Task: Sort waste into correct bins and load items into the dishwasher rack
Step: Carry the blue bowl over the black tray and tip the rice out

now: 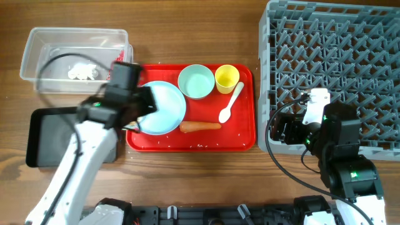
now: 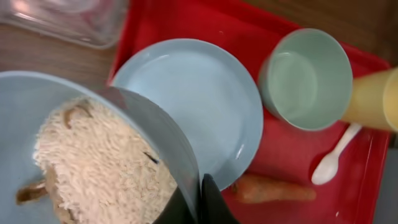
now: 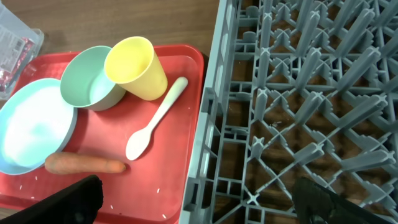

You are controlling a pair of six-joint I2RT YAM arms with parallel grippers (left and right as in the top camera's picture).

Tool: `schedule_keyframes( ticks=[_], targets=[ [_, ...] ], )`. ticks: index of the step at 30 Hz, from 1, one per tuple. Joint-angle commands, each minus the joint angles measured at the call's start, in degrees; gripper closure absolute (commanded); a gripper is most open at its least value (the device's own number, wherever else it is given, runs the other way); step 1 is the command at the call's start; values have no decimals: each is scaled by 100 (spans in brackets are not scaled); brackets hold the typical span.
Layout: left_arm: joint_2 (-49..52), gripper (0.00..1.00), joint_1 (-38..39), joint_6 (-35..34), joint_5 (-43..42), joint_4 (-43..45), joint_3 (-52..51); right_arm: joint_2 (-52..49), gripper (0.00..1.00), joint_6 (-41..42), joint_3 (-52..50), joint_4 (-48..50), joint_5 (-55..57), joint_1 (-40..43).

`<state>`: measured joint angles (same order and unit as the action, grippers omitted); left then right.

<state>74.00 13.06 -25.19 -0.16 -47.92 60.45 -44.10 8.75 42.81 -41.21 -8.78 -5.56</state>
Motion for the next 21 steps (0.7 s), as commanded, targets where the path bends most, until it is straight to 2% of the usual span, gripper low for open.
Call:
schedule_keyframes(
  ticks=[1,3,9,14,16,18,21],
  targets=[
    [-199,96,-1029,-129,-715,-240,-2,-4,0,42,116,2,-33,-4],
    [-153,96,-1676,299,-1497,-306,-55,-4,0,42,116,2,-33,-4],
    [424,96,-3368,1360,-3117,-315,-153,-4,0,42,116,2,-33,-4],
    [1307,96,-4247,2203,-4444,-299,-162,-4,0,42,116,2,-33,-4],
    [1805,96,-4636,2341,-5198,-299,-164,-4,0,44,116,0,-33,-4],
    [2175,96,-4935,2802,-6100,-372,-164,-4,0,42,116,0,-33,-4],
    [2516,96,-5241,3265,-6651,-577,-164,-4,0,44,116,0,-33,-4]
  ],
)
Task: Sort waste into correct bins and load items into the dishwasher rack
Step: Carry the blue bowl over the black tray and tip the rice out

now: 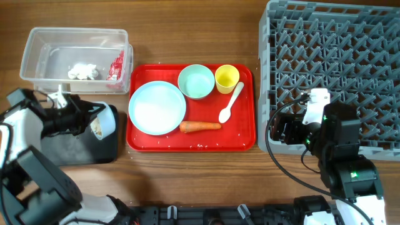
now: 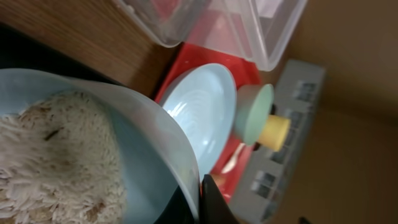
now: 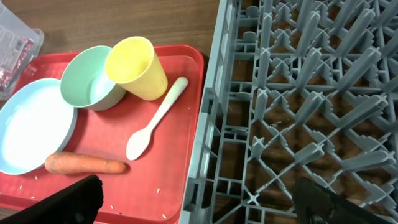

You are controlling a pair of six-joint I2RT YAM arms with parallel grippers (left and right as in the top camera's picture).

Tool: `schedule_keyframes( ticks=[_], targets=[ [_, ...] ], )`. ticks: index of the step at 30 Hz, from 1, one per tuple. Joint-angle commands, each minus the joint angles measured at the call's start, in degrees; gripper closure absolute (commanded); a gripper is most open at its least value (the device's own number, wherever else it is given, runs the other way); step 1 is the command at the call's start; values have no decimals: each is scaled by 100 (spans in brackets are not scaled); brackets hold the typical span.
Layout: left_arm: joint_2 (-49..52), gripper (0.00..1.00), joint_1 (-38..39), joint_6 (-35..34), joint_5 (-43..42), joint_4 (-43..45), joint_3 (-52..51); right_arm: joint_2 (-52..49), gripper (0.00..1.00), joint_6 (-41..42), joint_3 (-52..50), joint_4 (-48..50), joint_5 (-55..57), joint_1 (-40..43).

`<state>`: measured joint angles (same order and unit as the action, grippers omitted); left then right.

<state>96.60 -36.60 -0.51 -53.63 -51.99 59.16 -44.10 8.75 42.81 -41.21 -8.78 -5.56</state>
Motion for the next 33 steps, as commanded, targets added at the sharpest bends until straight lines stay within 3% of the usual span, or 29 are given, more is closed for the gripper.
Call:
schedule_keyframes(
  ticks=[1,8,20,33],
  targets=[
    [323,96,-380,979,-1405,-291,-37,-4,0,42,116,0,-31,-4],
    [356,96,-802,1235,-2262,-603,-129,-4,0,44,116,0,-33,-4],
    [356,96,-1539,1167,-2393,-1781,-291,-4,0,44,116,0,-33,-4],
    [356,96,-1674,1169,-2391,-1805,-291,-7,0,39,116,-48,-35,-4]
  ],
)
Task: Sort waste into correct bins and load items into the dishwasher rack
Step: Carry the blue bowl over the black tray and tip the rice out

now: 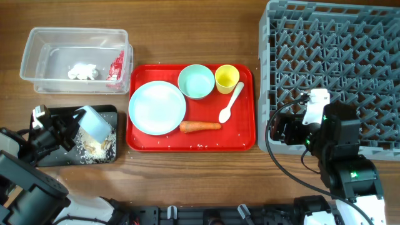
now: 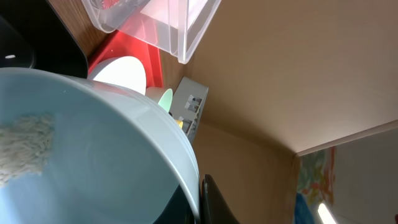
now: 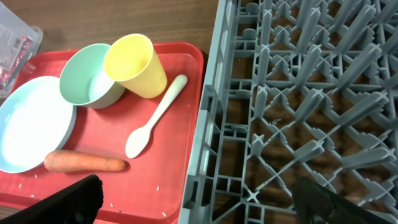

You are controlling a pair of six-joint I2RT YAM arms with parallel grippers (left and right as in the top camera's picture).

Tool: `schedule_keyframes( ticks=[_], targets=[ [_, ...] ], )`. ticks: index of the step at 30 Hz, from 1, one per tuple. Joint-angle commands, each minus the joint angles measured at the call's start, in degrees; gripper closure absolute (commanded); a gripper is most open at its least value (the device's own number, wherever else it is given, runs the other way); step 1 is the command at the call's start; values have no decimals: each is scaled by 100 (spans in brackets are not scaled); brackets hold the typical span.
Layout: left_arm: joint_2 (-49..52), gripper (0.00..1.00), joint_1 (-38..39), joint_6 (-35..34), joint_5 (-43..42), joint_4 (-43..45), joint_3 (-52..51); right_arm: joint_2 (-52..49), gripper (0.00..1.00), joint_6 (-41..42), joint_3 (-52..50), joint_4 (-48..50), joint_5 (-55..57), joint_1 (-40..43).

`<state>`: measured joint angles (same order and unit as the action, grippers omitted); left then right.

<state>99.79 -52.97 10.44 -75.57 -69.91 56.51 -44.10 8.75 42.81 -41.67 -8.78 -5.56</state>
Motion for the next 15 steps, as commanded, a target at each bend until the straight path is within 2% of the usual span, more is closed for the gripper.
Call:
schedule_keyframes(
  ticks=[1,7,9,11,12,15],
  targets=[
    [37,96,-37,74,-197,-15,-26,-7,0,42,116,2,-33,-4],
    [37,96,-37,74,-199,83,-26,-7,0,42,116,-81,-33,-4],
    [37,96,-37,68,-17,684,-26,-7,0,42,116,-81,-33,-4],
    [37,96,-35,-654,728,1121,-26,-4,0,42,116,-85,-35,-4],
    [37,96,-35,-857,841,1191,-26,-7,0,42,116,-87,-35,-4],
    [37,96,-35,-769,527,1176,-26,-4,0,42,116,-81,-33,-4]
  ],
)
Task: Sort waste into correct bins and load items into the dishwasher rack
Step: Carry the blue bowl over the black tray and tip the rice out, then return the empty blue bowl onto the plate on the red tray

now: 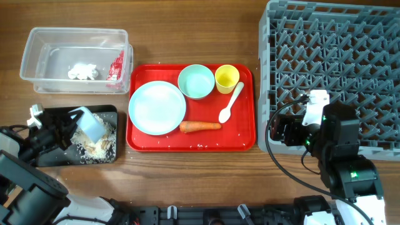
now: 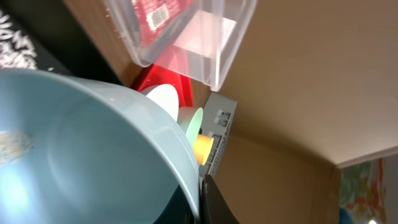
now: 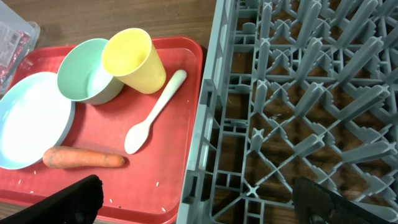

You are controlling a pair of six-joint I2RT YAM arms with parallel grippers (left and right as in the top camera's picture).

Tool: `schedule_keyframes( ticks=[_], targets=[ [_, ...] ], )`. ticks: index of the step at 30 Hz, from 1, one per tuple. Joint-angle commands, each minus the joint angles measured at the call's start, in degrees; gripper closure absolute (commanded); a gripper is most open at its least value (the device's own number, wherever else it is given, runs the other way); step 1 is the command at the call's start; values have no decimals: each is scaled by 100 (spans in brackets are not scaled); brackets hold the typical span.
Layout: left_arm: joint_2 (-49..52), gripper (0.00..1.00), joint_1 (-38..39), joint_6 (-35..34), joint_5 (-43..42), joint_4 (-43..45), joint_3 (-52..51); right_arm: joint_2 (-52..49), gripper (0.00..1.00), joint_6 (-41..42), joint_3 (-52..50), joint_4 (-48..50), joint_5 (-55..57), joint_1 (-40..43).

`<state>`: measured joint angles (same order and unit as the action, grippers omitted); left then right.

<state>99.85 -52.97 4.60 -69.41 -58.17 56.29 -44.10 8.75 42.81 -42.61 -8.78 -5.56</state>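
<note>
My left gripper (image 2: pixel 200 200) is shut on the rim of a light blue bowl (image 1: pixel 89 125), tipped over the black bin (image 1: pixel 69 160). A pile of rice (image 1: pixel 95 145) lies in the bin, and only a few grains cling inside the bowl (image 2: pixel 93 149). On the red tray (image 1: pixel 244 134) are a pale blue plate (image 1: pixel 156 107), a green bowl (image 1: pixel 195 82), a yellow cup (image 1: pixel 227 77), a white spoon (image 1: pixel 230 103) and a carrot (image 1: pixel 200 126). My right gripper (image 3: pixel 196 208) hangs open over the near left corner of the grey dishwasher rack (image 1: pixel 331 62), holding nothing.
A clear plastic bin (image 1: pixel 75 59) behind the black bin holds a white crumpled tissue (image 1: pixel 81 71) and a red wrapper (image 1: pixel 117 65). Loose rice grains dot the tray's front edge. The rack's wall stands right against the tray's right side.
The patch of rice left in the bowl is gone, leaving a few grains. The bowl has shifted slightly over the black bin. The right gripper has barely moved.
My left gripper held the bowl full of rice over the tray's left side. Then the bowl was at the black bin, tipped on its side. Then rice lay in the bin with a patch left in the bowl, and now the bowl is nearly bare.
</note>
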Motion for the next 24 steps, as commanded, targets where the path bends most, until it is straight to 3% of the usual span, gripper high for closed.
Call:
schedule_keyframes(
  ticks=[1,3,6,8,10,13,15,21,24],
  targets=[
    [28,96,-33,153,-428,-74,-4,-4,0,42,116,4,-33,-4],
    [28,96,-28,780,-931,-275,-4,-4,0,42,116,-17,-35,-4],
    [28,96,-31,597,-1110,-380,-4,-7,0,42,116,-9,-33,-4],
    [26,96,-28,1226,-1467,-588,-4,-4,0,39,116,-9,-33,-4],
    [28,96,-31,1257,-1453,-518,-4,-4,0,42,116,-11,-33,-4],
    [28,96,-31,573,-1482,-610,-4,-7,0,42,116,-9,-33,-4],
    [-28,96,-13,1628,-1816,-866,-4,-4,0,42,116,-13,-33,-4],
    [-44,96,17,1670,-1709,-1027,-4,-4,0,42,116,-13,-33,-4],
    [-114,96,293,2118,-1685,-1303,-4,-4,0,42,116,-13,-33,-4]
  ],
)
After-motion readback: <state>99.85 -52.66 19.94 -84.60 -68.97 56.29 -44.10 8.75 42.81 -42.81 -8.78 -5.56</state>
